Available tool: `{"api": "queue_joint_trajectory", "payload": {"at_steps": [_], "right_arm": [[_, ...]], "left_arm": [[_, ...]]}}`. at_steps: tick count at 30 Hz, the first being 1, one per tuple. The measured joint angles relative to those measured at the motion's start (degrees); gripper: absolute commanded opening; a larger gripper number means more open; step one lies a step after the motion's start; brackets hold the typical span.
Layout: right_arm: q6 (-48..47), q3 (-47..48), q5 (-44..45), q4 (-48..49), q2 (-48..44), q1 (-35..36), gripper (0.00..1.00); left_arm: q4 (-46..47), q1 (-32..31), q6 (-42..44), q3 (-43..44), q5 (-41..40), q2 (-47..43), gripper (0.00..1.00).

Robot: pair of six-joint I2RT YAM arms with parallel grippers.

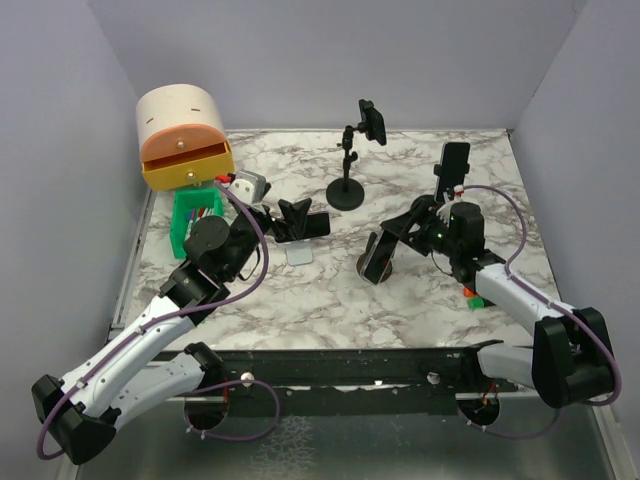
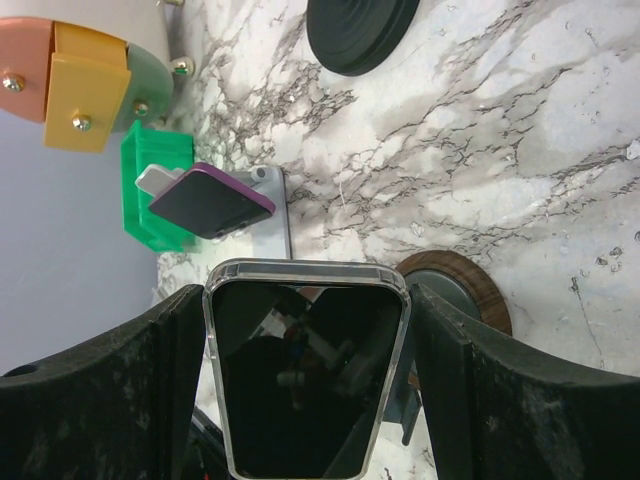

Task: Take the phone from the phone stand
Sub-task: Remove the phone from the phone stand, then place the phone at the center of the board.

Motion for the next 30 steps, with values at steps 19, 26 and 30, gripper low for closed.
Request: {"api": "queue_joint_trajectory", "payload": {"at_steps": [19, 26, 30], "right_arm": [[0.48, -1.14, 1.66, -4.68, -9.64, 0.0, 0.46], [1.51, -1.16, 1.64, -6.47, -13.6, 0.0, 0.45], [2.34, -1.14, 1.55, -6.97, -14.95, 0.0, 0.45]], "left_arm": [[0.0, -0.37, 0.04, 0.0, 0.0, -0.15, 0.99], [0.0, -0.37, 0.24, 0.0, 0.02, -0.15, 0.99], [0.11, -0.37, 0.24, -0.04, 0.81, -0.17, 0.99]]}}
